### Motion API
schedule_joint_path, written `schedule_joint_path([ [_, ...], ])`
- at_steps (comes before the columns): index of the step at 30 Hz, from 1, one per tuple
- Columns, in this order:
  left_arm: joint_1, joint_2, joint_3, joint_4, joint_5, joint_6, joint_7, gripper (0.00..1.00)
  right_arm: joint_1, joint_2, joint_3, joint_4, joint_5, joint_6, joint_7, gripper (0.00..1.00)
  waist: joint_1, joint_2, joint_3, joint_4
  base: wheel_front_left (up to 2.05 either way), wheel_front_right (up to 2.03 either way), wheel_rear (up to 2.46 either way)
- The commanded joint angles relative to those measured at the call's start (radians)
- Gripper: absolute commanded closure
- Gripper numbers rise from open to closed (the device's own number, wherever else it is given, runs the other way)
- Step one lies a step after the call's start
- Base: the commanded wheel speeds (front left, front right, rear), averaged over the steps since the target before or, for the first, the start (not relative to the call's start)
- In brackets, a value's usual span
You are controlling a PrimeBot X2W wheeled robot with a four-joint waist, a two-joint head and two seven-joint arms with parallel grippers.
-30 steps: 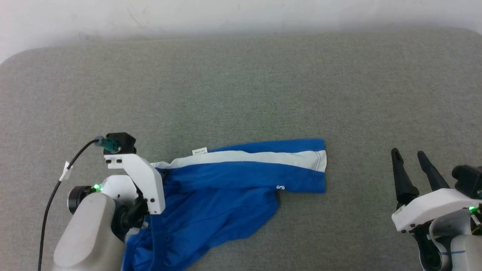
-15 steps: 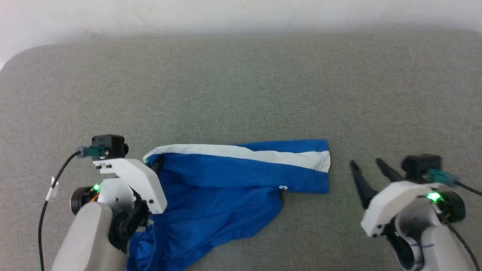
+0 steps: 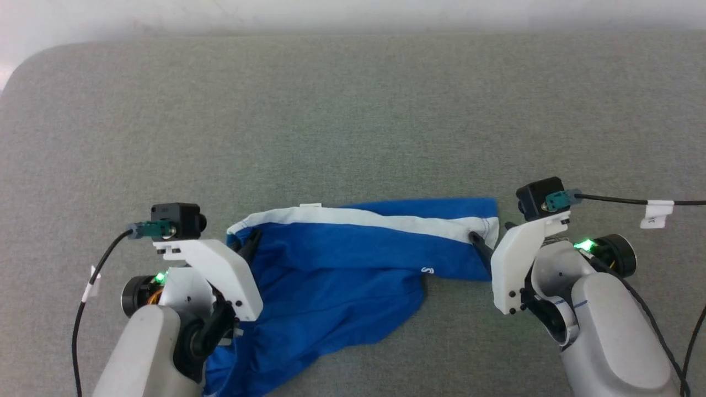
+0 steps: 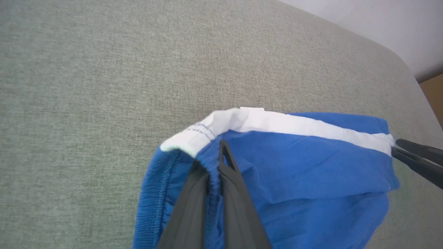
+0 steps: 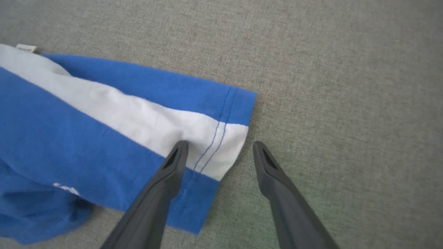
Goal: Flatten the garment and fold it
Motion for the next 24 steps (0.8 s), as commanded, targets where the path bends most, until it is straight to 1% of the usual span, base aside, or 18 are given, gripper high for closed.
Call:
schedule_joint_path([
  [1, -0.003, 0.000, -0.003, -0.003, -0.007, -0.002, 0.001, 1.00, -0.019, -0.001, 0.004, 0.017, -0.007, -0.001, -0.006, 0.00, -0.0001, -0.0001, 0.009, 0.010, 0.00, 0.00, 0.00],
  [5, -0.008, -0.002, -0.010, -0.001, -0.007, -0.005, -0.001, 1.00, -0.038, -0.001, -0.002, 0.063, -0.009, -0.001, -0.004, 0.00, -0.0001, -0.0001, 0.014, 0.018, 0.00, 0.00, 0.00],
  [6, -0.008, -0.002, -0.012, -0.001, -0.007, -0.005, -0.001, 1.00, -0.041, -0.001, -0.003, 0.071, -0.007, -0.001, -0.003, 0.24, -0.0001, -0.0001, 0.015, 0.018, 0.00, 0.00, 0.00],
  [7, -0.008, -0.002, -0.013, -0.001, -0.007, -0.005, -0.003, 1.00, -0.043, -0.001, -0.002, 0.075, -0.001, -0.001, -0.006, 0.64, -0.0001, -0.0001, 0.015, 0.019, 0.00, 0.00, 0.00],
  [8, -0.007, -0.002, -0.013, -0.001, -0.008, -0.005, -0.004, 1.00, -0.045, -0.001, 0.001, 0.078, 0.002, -0.001, -0.009, 0.95, -0.0001, -0.0001, 0.014, 0.018, 0.00, 0.00, 0.00],
  [9, -0.006, -0.001, -0.014, -0.001, -0.008, -0.005, -0.006, 1.00, -0.045, -0.001, 0.005, 0.080, 0.005, -0.001, -0.011, 1.00, -0.0001, -0.0001, 0.013, 0.017, 0.00, 0.00, 0.00],
  [14, 0.000, -0.001, -0.019, -0.001, -0.008, -0.005, -0.009, 1.00, -0.037, -0.001, 0.017, 0.067, 0.019, -0.001, -0.021, 1.00, -0.0001, -0.0001, 0.000, 0.008, 0.00, 0.00, 0.00],
  [18, 0.006, -0.006, -0.019, -0.014, -0.017, -0.005, -0.015, 1.00, -0.019, -0.001, 0.020, 0.022, 0.045, -0.001, -0.011, 1.00, -0.0001, -0.0001, -0.025, -0.001, 0.00, 0.00, 0.00],
  [20, 0.005, -0.006, -0.011, -0.031, -0.027, -0.008, -0.021, 1.00, -0.008, -0.001, 0.022, -0.020, 0.108, -0.001, 0.008, 1.00, -0.0001, -0.0001, -0.039, -0.005, 0.00, 0.00, 0.00],
  [24, -0.037, -0.002, 0.016, -0.076, -0.070, -0.024, -0.010, 1.00, -0.016, -0.001, 0.006, -0.140, 0.313, -0.001, 0.080, 1.00, -0.0001, -0.0001, -0.057, -0.009, 0.00, 0.00, 0.00],
])
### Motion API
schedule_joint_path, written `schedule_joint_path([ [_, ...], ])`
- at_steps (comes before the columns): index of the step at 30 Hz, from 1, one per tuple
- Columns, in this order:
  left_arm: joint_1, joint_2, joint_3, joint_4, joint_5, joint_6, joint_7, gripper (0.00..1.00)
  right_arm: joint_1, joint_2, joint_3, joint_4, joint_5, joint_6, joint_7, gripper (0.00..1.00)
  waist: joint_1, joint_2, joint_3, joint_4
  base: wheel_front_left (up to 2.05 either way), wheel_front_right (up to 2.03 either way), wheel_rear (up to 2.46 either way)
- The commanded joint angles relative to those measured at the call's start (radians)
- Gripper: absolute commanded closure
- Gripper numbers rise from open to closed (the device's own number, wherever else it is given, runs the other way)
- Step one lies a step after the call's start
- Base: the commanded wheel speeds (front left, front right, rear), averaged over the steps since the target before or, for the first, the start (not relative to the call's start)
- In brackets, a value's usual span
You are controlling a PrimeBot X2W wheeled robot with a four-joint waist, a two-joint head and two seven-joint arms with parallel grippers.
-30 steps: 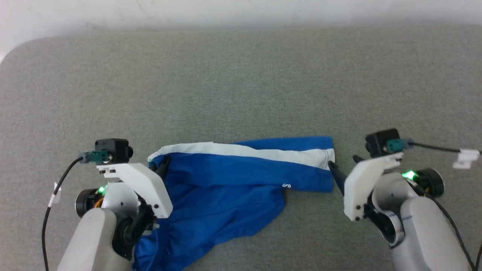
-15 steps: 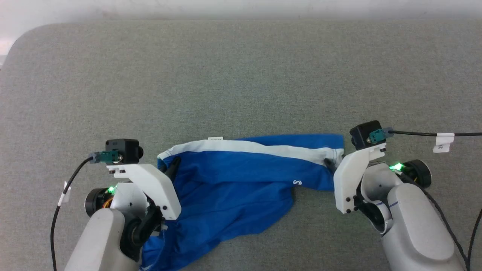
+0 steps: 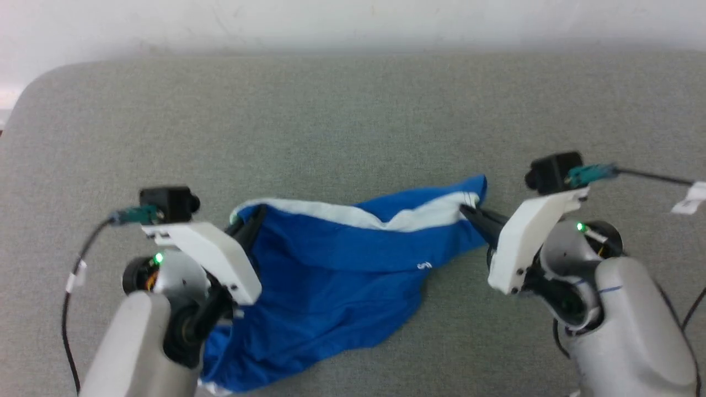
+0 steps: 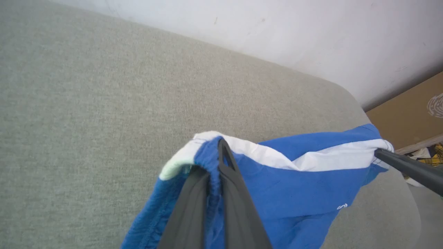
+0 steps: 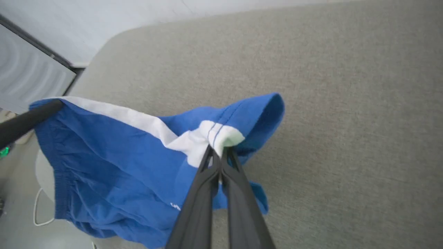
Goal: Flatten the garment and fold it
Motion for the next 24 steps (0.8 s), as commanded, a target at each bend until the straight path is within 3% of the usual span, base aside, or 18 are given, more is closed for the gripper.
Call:
schedule_joint_path([
  [1, -0.051, 0.003, 0.017, -0.022, -0.027, -0.013, 0.010, 1.00, -0.020, -0.001, -0.017, -0.047, 0.076, -0.001, 0.033, 1.00, 0.0001, -0.0001, -0.011, -0.006, 0.00, 0.00, 0.00],
  [6, -0.231, 0.041, 0.051, -0.015, -0.054, -0.029, 0.058, 1.00, -0.177, -0.001, -0.089, -0.129, 0.240, -0.001, 0.166, 1.00, 0.0001, -0.0001, -0.008, -0.022, 0.00, 0.00, 0.00],
  [12, -0.448, 0.088, 0.068, 0.086, -0.022, -0.030, 0.074, 1.00, -0.438, -0.001, -0.163, -0.012, 0.319, -0.001, 0.182, 1.00, 0.0001, -0.0001, 0.028, -0.055, 0.00, 0.00, 0.00],
  [16, -0.629, 0.118, 0.087, 0.199, 0.016, -0.022, 0.028, 1.00, -0.678, -0.001, -0.164, 0.159, 0.336, -0.001, 0.080, 1.00, 0.0001, -0.0001, 0.076, -0.084, 0.00, 0.00, 0.00],
  [21, -0.826, 0.124, 0.119, 0.314, 0.066, 0.013, -0.104, 1.00, -0.940, -0.001, -0.138, 0.383, 0.303, -0.001, -0.140, 1.00, 0.0001, -0.0001, 0.136, -0.118, 0.00, 0.00, 0.00],
  [24, -0.907, 0.128, 0.118, 0.372, 0.095, 0.009, -0.186, 1.00, -1.048, -0.001, -0.107, 0.492, 0.287, -0.001, -0.254, 1.00, 0.0001, -0.0001, 0.170, -0.134, 0.00, 0.00, 0.00],
])
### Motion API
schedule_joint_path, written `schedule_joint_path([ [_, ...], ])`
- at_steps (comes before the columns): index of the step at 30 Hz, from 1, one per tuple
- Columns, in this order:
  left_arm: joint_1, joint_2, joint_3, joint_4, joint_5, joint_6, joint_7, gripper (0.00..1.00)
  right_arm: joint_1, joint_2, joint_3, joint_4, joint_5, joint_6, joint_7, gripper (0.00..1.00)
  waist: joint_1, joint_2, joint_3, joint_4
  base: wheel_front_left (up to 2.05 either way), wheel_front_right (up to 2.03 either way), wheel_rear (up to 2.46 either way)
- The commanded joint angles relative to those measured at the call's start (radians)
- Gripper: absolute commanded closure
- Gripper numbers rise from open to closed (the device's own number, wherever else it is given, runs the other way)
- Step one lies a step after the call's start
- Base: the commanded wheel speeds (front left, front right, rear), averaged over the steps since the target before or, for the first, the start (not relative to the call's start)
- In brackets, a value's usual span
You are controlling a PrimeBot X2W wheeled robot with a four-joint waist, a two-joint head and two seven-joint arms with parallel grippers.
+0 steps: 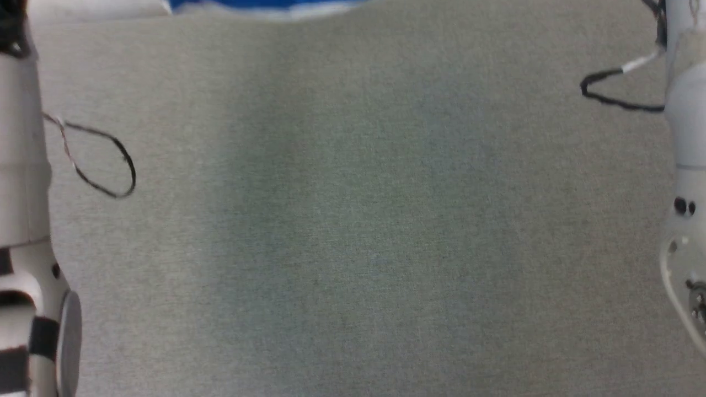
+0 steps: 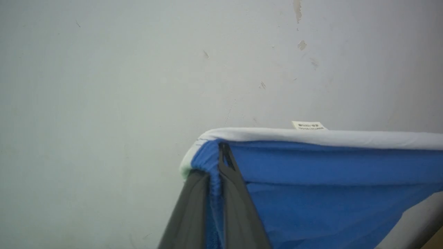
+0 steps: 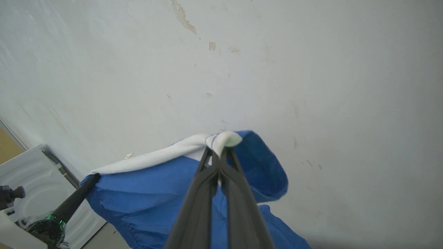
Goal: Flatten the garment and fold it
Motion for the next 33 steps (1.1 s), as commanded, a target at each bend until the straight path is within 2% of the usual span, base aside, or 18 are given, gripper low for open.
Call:
schedule_joint_path([
  [1, -0.009, 0.009, 0.004, 0.019, 0.011, -0.003, -0.019, 1.00, -0.015, -0.005, 0.003, 0.019, -0.001, -0.001, -0.025, 1.00, -0.0002, -0.0001, 0.050, -0.037, 0.00, 0.00, 0.00],
  [5, -0.055, -0.004, 0.013, 0.105, 0.001, -0.029, -0.093, 1.00, -0.086, -0.005, 0.059, 0.111, 0.032, -0.001, -0.107, 1.00, -0.0002, -0.0001, 0.086, -0.049, 0.00, 0.00, 0.00],
  [11, -0.038, -0.011, -0.004, 0.203, -0.003, -0.075, -0.154, 1.00, -0.094, -0.005, 0.130, 0.186, 0.106, -0.001, -0.149, 1.00, -0.0002, -0.0001, 0.113, -0.049, 0.00, 0.00, 0.00],
  [18, -0.011, -0.036, -0.026, 0.264, -0.034, -0.119, -0.190, 1.00, -0.037, -0.005, 0.204, 0.184, 0.144, -0.001, -0.138, 1.00, -0.0002, -0.0001, 0.103, -0.026, 0.00, 0.00, 0.00],
  [22, 0.058, -0.050, -0.062, 0.265, -0.058, -0.139, -0.198, 1.00, 0.070, -0.011, 0.224, 0.103, 0.155, -0.001, -0.098, 1.00, -0.0002, -0.0001, 0.066, -0.001, 0.00, 0.00, 0.00],
  [25, 0.139, -0.057, -0.083, 0.239, -0.088, -0.145, -0.212, 1.00, 0.196, -0.043, 0.232, -0.004, 0.155, -0.001, -0.066, 1.00, -0.0002, -0.0001, 0.023, 0.014, 0.00, 0.00, 0.00],
  [33, 0.480, -0.044, -0.147, 0.061, -0.178, -0.147, -0.222, 1.00, 0.688, -0.137, 0.195, -0.377, 0.106, -0.001, 0.055, 1.00, -0.0002, -0.0001, -0.102, 0.036, 0.00, 0.00, 0.00],
])
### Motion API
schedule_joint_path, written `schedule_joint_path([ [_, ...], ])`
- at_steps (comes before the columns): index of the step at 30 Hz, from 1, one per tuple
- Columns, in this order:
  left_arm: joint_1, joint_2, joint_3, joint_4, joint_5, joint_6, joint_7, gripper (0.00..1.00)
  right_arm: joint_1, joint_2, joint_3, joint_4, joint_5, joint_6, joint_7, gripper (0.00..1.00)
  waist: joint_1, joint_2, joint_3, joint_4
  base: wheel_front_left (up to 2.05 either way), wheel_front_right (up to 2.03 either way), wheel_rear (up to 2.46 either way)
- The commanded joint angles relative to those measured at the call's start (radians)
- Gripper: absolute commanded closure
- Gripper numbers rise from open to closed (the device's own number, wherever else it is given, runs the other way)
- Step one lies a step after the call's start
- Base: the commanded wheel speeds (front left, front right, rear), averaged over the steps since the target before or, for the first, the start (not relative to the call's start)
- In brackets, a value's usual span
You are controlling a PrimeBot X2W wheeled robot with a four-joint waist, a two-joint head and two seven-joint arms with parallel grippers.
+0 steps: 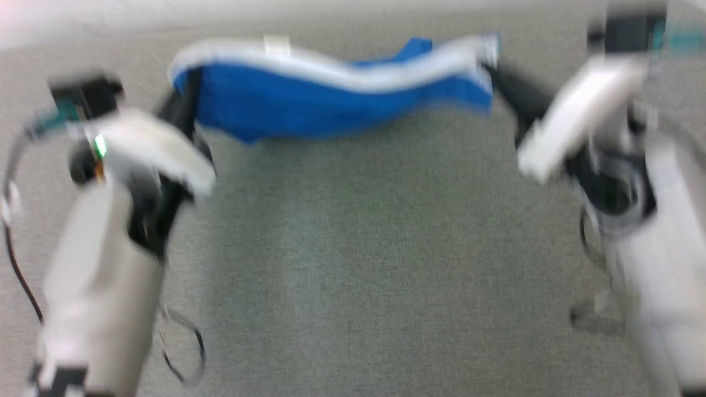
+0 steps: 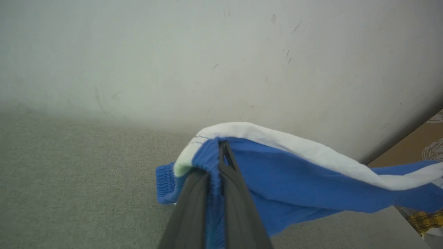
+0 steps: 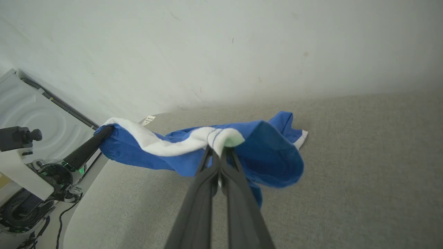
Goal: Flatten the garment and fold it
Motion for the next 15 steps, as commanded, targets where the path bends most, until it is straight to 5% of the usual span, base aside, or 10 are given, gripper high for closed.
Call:
schedule_joint_path([
  [1, 0.057, 0.003, 0.001, -0.026, -0.015, -0.007, 0.001, 1.00, 0.074, 0.001, -0.019, -0.044, -0.012, -0.001, 0.020, 1.00, 0.0002, -0.0001, -0.072, 0.021, 0.00, 0.00, 0.00],
  [6, 0.305, 0.001, -0.007, -0.136, -0.038, 0.039, 0.022, 1.00, 0.432, -0.019, -0.092, -0.251, -0.186, -0.001, 0.149, 1.00, 0.0002, -0.0001, -0.130, 0.025, 0.00, 0.00, 0.00],
  [15, 0.654, 0.021, -0.009, -0.259, -0.040, 0.178, 0.073, 1.00, 0.880, 0.117, -0.218, -0.485, -0.314, -0.001, 0.368, 1.00, 0.0002, -0.0001, -0.193, 0.021, 0.00, 0.00, 0.00],
])
